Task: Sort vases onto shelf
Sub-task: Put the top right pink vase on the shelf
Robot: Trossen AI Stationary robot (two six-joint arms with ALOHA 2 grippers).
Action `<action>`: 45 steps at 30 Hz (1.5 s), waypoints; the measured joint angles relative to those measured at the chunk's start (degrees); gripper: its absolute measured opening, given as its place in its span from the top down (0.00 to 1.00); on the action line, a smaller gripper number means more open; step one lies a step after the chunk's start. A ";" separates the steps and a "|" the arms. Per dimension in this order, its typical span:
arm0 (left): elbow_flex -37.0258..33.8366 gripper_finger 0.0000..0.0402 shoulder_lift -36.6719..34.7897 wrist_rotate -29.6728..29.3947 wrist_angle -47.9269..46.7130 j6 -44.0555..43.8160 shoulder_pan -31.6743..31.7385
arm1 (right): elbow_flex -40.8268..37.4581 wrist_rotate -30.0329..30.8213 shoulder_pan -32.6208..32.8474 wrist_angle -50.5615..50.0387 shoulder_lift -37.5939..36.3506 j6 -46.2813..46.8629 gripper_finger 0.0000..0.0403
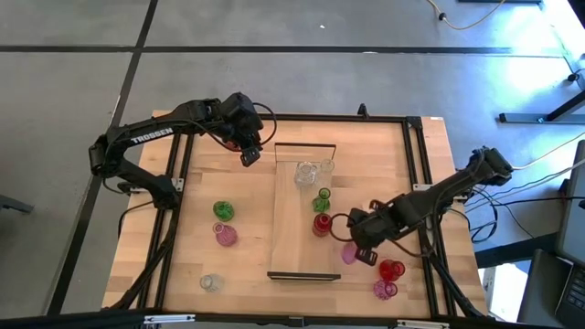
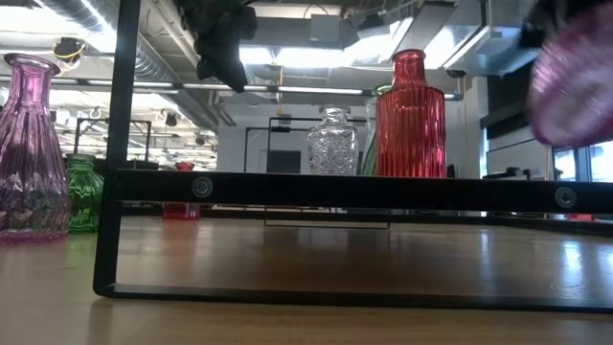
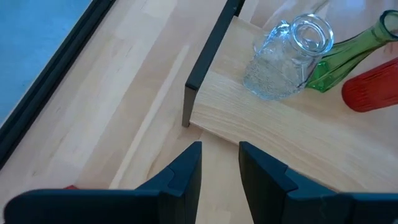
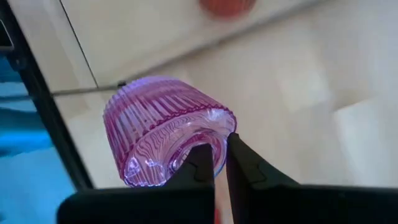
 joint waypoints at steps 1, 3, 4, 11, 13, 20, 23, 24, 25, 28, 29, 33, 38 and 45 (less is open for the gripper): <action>0.00 0.75 0.00 -0.12 0.00 0.00 0.00 | 1.55 1.79 0.00 -1.31 0.17 -0.63 1.00; 0.00 0.75 0.00 -0.40 0.00 0.00 -0.02 | 4.15 4.92 -0.03 -4.41 0.71 -1.61 1.00; 0.00 0.75 0.00 -0.40 -0.02 0.00 -0.02 | 5.28 6.27 -0.04 -6.28 1.18 -1.79 1.00; 0.00 0.75 0.00 -0.42 -0.07 -0.01 -0.02 | 12.56 9.80 0.00 -13.28 7.23 -5.07 1.00; 0.00 0.75 0.00 -0.42 -0.28 -0.02 -0.02 | 14.52 10.02 0.00 -13.45 9.48 -6.50 1.00; 0.00 0.75 0.00 -0.51 -1.74 1.53 -0.02 | 20.90 10.60 0.99 -13.50 16.19 -7.87 1.00; 0.00 0.75 0.00 -0.53 -1.86 2.46 -0.02 | 22.47 10.18 2.04 -12.97 18.17 -7.87 1.00; 0.00 0.75 0.00 -0.52 -1.86 2.93 -0.02 | 22.85 9.65 2.41 -12.56 18.71 -7.88 1.00; 0.00 0.75 0.00 -0.53 -1.86 3.36 -0.02 | 23.15 9.24 2.77 -12.09 19.26 -7.88 1.00; 0.00 0.75 0.00 -0.56 -1.85 4.46 -0.02 | 23.37 8.64 3.21 -9.78 20.24 -7.81 1.00; 0.00 0.75 0.00 -0.57 -1.85 4.83 -0.02 | 23.39 8.40 3.23 -8.75 20.38 -7.81 1.00; 0.00 0.75 0.00 -0.59 -1.81 5.09 -0.02 | 23.42 9.61 2.91 -6.56 21.04 -7.62 1.00; -0.02 0.75 0.02 -0.59 -1.81 6.03 -0.02 | 23.42 9.53 2.93 -6.39 22.88 -7.55 1.00; -0.02 0.75 0.02 -0.57 -1.81 6.05 -0.02 | 23.48 8.70 3.02 -5.89 25.61 -6.91 1.00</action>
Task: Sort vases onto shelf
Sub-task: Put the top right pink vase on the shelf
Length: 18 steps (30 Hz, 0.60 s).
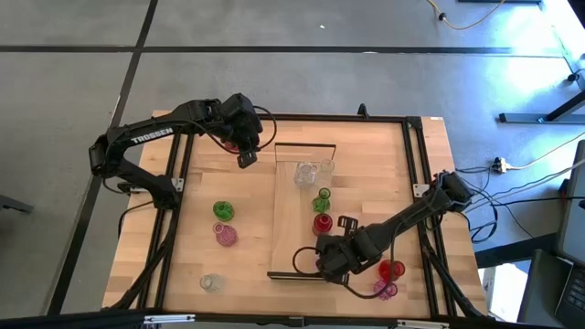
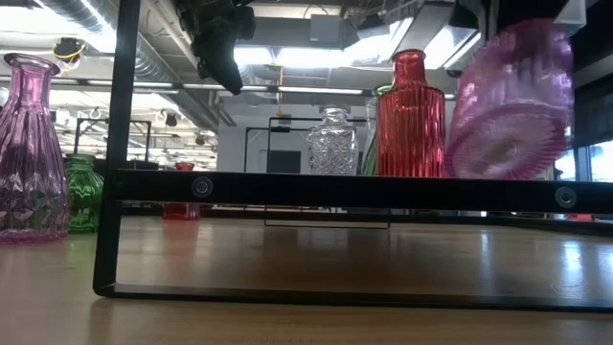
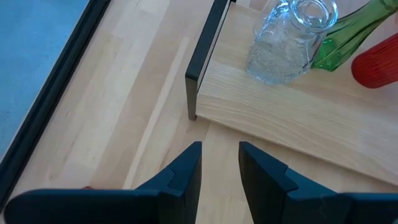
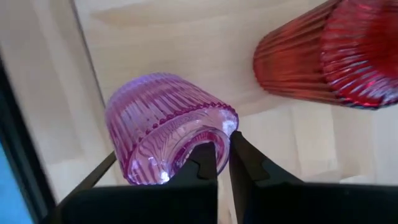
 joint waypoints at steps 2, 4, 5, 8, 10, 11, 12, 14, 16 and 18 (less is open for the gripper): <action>0.00 0.75 0.00 0.00 -0.01 0.00 0.00 | 0.00 1.26 -0.01 0.37 0.08 0.86 0.99; 0.00 0.75 0.00 0.00 -0.02 0.00 0.00 | 0.00 1.88 -0.01 0.30 0.08 1.08 0.99; 0.00 0.75 0.00 0.00 -0.02 0.00 0.00 | 0.00 2.26 -0.01 0.22 0.08 1.19 0.99; 0.00 0.75 0.00 0.02 -0.02 0.00 0.00 | 0.00 3.30 -0.01 0.10 0.08 1.25 0.99; 0.00 0.75 0.00 0.02 -0.04 0.00 0.00 | 0.00 4.07 -0.01 -0.21 0.08 1.23 0.99; 0.00 0.75 0.00 0.02 -0.10 0.00 0.00 | 0.03 4.33 -0.01 -0.43 0.08 1.26 0.99; 0.00 0.75 0.00 0.02 -0.27 0.00 0.00 | 0.08 4.45 0.00 -0.73 0.08 1.34 0.99; 0.00 0.75 0.00 0.04 -0.72 0.00 0.00 | 0.09 4.43 -0.01 -1.03 0.08 1.47 0.99; 0.00 0.75 0.00 0.04 -0.68 0.03 0.00 | 0.09 4.07 -0.01 -0.96 0.08 1.45 0.99; 0.00 0.75 0.00 0.04 -0.68 0.22 0.00 | 0.07 3.79 -0.01 -0.73 0.08 1.44 0.99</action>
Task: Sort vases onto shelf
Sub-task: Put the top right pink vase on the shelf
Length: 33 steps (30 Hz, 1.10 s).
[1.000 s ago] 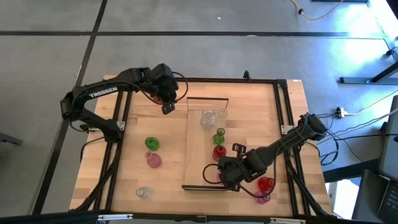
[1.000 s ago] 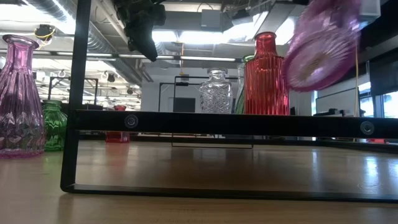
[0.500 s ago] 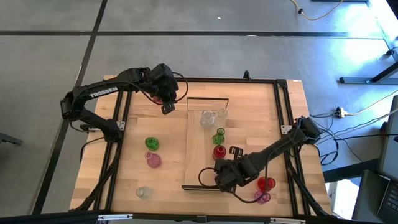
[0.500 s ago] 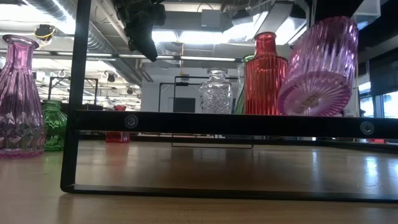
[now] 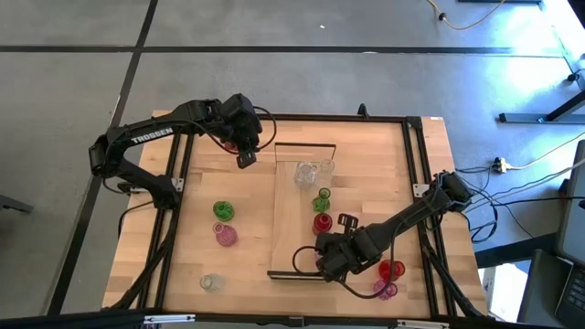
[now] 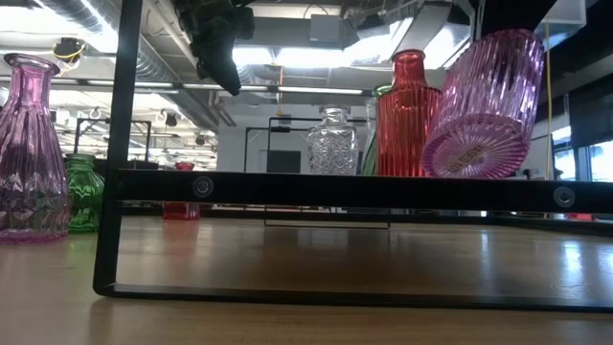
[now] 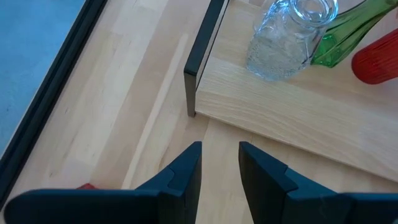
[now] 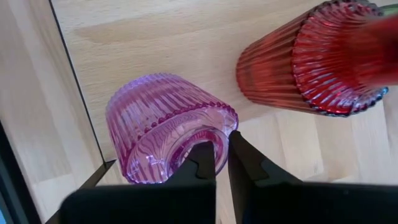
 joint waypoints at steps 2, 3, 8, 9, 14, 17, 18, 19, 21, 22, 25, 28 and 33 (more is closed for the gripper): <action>0.00 0.75 0.00 0.00 0.00 -0.02 0.00 | -0.03 -0.04 0.00 -0.07 0.00 0.63 0.99; 0.00 0.75 0.00 0.00 0.00 -0.02 0.00 | -0.04 -0.08 0.00 -0.12 0.00 0.83 0.99; 0.00 0.75 0.00 0.00 0.02 -0.02 0.00 | -0.09 -0.72 -0.04 -0.12 0.00 0.97 0.99; 0.00 0.75 0.00 0.00 0.02 -0.02 0.00 | -0.09 -0.80 -0.04 -0.10 0.00 0.97 0.99; 0.00 0.75 0.00 0.00 0.05 -0.02 0.00 | -0.13 -0.97 -0.04 -0.46 -0.04 2.27 0.95; 0.00 0.75 0.00 0.00 0.05 -0.02 0.00 | -0.13 -1.04 -0.04 -0.53 -0.07 2.94 0.88; 0.00 0.75 0.00 0.00 0.05 -0.02 0.00 | -0.13 -1.04 -0.04 -0.58 -0.07 3.33 0.85; 0.00 0.75 0.00 0.00 0.05 -0.02 0.00 | -0.14 -0.99 -0.04 -0.67 -0.10 3.69 0.83; 0.00 0.75 0.00 0.00 0.05 -0.03 0.00 | -0.15 -0.94 -0.03 -0.53 -0.11 4.14 0.78; 0.00 0.75 0.00 0.00 0.05 -0.03 0.00 | -0.17 -0.83 -0.04 -0.46 -0.11 4.28 0.76; 0.00 0.75 0.00 0.00 0.05 -0.02 0.00 | -0.17 -0.65 -0.04 -0.26 -0.11 4.39 0.73; 0.00 0.75 0.00 0.00 0.07 -0.02 0.00 | -0.20 -0.70 -0.04 0.51 -0.11 4.42 0.71; 0.00 0.75 0.00 0.00 0.07 -0.03 -0.01 | -0.24 -2.03 -0.02 3.09 -0.11 4.39 0.71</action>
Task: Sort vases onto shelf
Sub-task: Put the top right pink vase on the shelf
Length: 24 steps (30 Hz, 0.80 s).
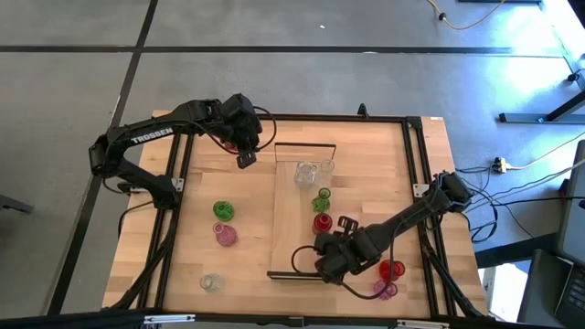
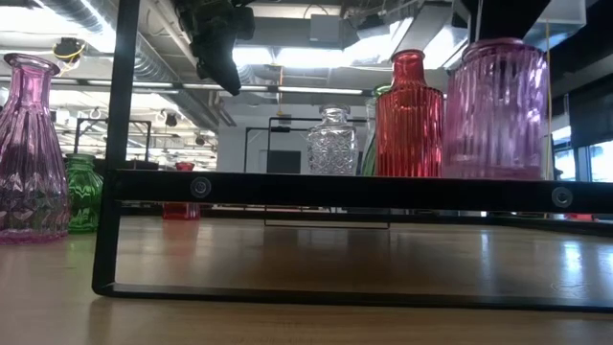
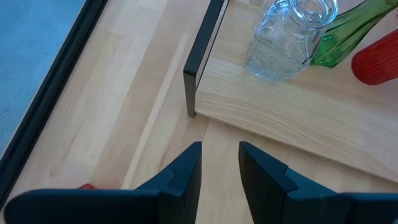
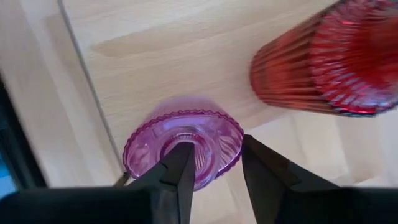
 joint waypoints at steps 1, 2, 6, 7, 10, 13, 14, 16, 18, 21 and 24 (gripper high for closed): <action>0.00 0.75 0.00 0.00 0.00 -0.01 0.00 | 0.00 -0.29 0.02 0.21 0.00 0.02 0.71; 0.00 0.75 0.00 0.00 0.00 -0.01 -0.01 | 0.00 -0.49 0.01 0.23 0.00 0.05 0.71; 0.00 0.75 0.00 0.00 0.00 -0.15 -0.01 | 0.00 -0.96 -0.02 0.52 0.00 -0.04 0.71; 0.00 0.75 0.00 0.00 0.00 -0.17 -0.01 | 0.00 -0.96 -0.02 0.63 0.00 -0.04 0.71; 0.00 0.75 0.00 0.00 0.00 -0.21 -0.01 | 0.00 -1.09 -0.02 1.36 0.00 0.00 0.71; 0.00 0.75 0.00 -0.01 0.00 -0.26 -0.01 | 0.00 -0.84 -0.02 1.90 0.00 1.76 0.71; 0.00 0.75 0.00 0.00 0.00 -0.26 -0.01 | 0.00 -0.80 -0.02 1.91 0.00 2.00 0.71; 0.00 0.75 0.00 0.00 0.00 -0.26 -0.01 | 0.00 -0.62 -0.02 1.94 0.00 2.08 0.71; 0.00 0.75 0.00 0.00 0.00 -0.26 -0.01 | 0.00 -0.48 -0.02 2.24 0.00 2.08 0.71; 0.00 0.75 0.00 -0.01 0.00 -0.28 -0.01 | 0.00 -0.35 -0.02 2.75 -0.06 2.08 0.71; 0.00 0.75 0.00 0.00 0.00 -0.28 -0.01 | 0.00 0.31 -0.02 2.98 -0.40 2.50 0.71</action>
